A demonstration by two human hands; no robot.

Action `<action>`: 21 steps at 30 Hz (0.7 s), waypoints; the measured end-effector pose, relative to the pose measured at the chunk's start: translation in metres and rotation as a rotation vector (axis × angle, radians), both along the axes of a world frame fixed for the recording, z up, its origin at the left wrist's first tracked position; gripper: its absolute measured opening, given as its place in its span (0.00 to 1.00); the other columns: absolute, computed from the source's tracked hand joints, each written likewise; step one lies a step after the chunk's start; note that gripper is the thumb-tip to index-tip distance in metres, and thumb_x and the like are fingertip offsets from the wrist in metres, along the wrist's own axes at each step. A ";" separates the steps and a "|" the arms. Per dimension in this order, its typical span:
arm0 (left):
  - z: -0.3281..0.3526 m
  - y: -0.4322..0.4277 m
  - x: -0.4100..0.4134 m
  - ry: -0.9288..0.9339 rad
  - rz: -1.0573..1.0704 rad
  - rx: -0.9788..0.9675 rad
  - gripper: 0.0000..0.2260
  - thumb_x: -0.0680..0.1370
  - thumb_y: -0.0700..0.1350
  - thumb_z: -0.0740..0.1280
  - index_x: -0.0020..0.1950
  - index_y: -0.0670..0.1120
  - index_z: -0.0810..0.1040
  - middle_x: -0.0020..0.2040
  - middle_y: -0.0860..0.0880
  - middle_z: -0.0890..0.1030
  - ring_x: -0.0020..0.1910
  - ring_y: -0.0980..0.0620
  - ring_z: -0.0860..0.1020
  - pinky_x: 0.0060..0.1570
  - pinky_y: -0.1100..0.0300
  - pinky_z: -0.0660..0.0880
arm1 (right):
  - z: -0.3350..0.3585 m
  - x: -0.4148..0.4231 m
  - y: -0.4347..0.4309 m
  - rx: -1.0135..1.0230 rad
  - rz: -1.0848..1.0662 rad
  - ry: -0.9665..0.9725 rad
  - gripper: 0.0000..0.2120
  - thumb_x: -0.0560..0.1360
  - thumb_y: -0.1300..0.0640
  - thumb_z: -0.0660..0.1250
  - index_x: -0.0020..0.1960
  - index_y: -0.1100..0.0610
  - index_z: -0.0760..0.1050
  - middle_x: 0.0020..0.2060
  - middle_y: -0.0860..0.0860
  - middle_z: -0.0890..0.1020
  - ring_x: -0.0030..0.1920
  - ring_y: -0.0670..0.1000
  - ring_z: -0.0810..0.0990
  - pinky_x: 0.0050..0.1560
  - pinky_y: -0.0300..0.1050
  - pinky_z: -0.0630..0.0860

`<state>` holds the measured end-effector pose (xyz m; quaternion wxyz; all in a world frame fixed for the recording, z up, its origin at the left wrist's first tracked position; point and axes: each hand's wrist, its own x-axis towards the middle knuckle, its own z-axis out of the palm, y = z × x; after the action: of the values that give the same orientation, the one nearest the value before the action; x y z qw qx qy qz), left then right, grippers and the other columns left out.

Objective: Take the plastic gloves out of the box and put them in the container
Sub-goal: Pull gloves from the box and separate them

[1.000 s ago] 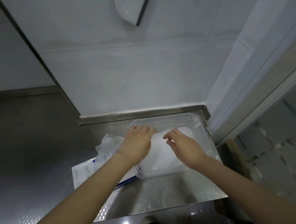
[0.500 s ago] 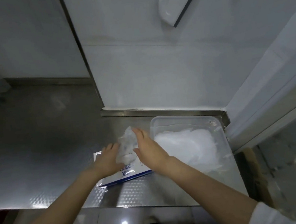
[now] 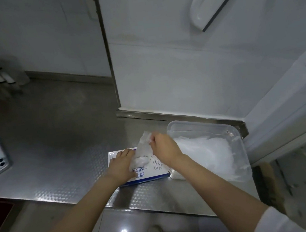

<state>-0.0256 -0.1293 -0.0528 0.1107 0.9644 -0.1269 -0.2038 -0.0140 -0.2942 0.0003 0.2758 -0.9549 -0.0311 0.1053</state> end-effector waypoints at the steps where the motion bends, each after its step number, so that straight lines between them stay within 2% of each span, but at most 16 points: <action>1: -0.001 0.000 0.000 -0.002 0.002 0.005 0.32 0.73 0.51 0.70 0.73 0.49 0.58 0.72 0.52 0.62 0.71 0.51 0.61 0.63 0.55 0.63 | 0.003 0.000 -0.005 0.022 -0.015 -0.008 0.06 0.80 0.60 0.58 0.48 0.59 0.73 0.44 0.60 0.81 0.44 0.59 0.80 0.41 0.49 0.74; 5: -0.002 0.000 0.000 -0.001 0.003 0.010 0.33 0.73 0.51 0.70 0.73 0.48 0.58 0.72 0.52 0.62 0.70 0.50 0.62 0.63 0.55 0.64 | 0.017 0.001 -0.032 0.110 -0.115 -0.071 0.08 0.80 0.60 0.58 0.42 0.57 0.67 0.40 0.59 0.80 0.42 0.59 0.80 0.45 0.58 0.78; 12: 0.004 -0.002 0.006 0.078 -0.018 0.004 0.32 0.74 0.51 0.70 0.73 0.46 0.59 0.72 0.49 0.63 0.70 0.48 0.63 0.65 0.52 0.66 | 0.053 0.018 -0.063 0.224 -0.260 -0.267 0.09 0.80 0.54 0.57 0.45 0.57 0.67 0.36 0.54 0.78 0.38 0.56 0.81 0.40 0.59 0.79; 15: 0.022 -0.008 0.016 0.137 0.066 -0.161 0.32 0.75 0.50 0.69 0.74 0.45 0.58 0.70 0.45 0.64 0.68 0.46 0.66 0.64 0.54 0.67 | 0.064 0.019 -0.075 0.117 -0.206 -0.292 0.11 0.80 0.50 0.58 0.44 0.57 0.69 0.35 0.53 0.78 0.39 0.56 0.81 0.42 0.57 0.78; 19: 0.070 -0.033 0.027 -0.031 0.154 -0.498 0.37 0.73 0.53 0.71 0.76 0.48 0.55 0.75 0.48 0.58 0.72 0.48 0.62 0.66 0.54 0.67 | 0.076 0.012 -0.080 0.034 -0.090 -0.271 0.10 0.78 0.51 0.62 0.42 0.56 0.70 0.34 0.51 0.79 0.40 0.55 0.81 0.44 0.54 0.77; 21: 0.094 -0.053 0.029 -0.062 0.110 -0.585 0.39 0.71 0.57 0.72 0.75 0.50 0.56 0.74 0.51 0.61 0.72 0.51 0.62 0.69 0.52 0.64 | 0.083 0.009 -0.078 0.031 -0.011 -0.237 0.09 0.77 0.51 0.65 0.41 0.54 0.71 0.33 0.50 0.79 0.39 0.54 0.81 0.44 0.53 0.77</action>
<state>0.0037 -0.1820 0.0408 0.3907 0.9028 -0.1311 -0.1228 -0.0052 -0.3718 0.0837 0.2854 -0.9565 -0.0597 -0.0104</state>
